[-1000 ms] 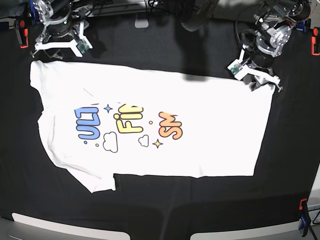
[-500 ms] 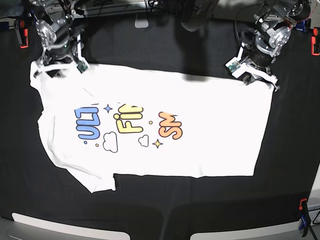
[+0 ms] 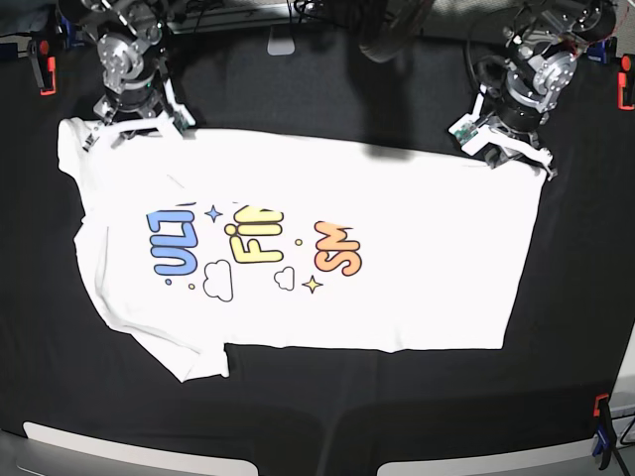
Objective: Layout the t-shirt on the table in an organized manner, then fold the t-shirt properly
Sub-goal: 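Pull the folded hem edge away from the collar with both grippers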
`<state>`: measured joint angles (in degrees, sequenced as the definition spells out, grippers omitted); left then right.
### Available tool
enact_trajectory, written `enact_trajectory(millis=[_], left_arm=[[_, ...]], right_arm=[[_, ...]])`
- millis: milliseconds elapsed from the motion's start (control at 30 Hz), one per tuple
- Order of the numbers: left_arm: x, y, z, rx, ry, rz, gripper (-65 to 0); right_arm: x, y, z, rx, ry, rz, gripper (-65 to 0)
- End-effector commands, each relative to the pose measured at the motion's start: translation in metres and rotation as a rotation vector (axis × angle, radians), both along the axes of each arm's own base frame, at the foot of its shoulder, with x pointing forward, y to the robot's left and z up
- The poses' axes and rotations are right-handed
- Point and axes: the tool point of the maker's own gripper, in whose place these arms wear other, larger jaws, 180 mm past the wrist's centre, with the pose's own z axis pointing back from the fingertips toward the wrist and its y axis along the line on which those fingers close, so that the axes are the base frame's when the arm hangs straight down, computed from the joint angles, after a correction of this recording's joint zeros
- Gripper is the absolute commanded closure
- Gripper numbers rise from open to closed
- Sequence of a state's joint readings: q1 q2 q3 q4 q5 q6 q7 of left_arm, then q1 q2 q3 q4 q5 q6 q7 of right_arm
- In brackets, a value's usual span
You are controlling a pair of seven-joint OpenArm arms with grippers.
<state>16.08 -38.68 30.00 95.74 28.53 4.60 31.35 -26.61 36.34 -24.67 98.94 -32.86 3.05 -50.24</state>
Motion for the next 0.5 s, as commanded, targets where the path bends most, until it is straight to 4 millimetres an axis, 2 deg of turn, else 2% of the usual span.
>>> enact_trajectory(millis=[0,233,333,467], left_arm=[[0.003,0.008,0.006,0.030,-0.030,0.012,0.0],[-0.002,0.011,0.015,0.070,-0.067,0.030,0.0],[-0.009,0.005,0.019,0.080,-0.077,0.004,0.0],[-0.026,-0.002,0.028,0.092,-0.074,-0.001,0.0]], right_arm=[[-0.020,-0.007,-0.005,-0.022,0.053,-0.020,0.0],[-0.050,-0.021,0.013,-0.116,0.002,0.015,0.0],[-0.060,-0.028,0.029,-0.153,-0.030,0.021,0.0],[-0.064,-0.035,0.047,-0.187,-0.064,0.031,0.0]])
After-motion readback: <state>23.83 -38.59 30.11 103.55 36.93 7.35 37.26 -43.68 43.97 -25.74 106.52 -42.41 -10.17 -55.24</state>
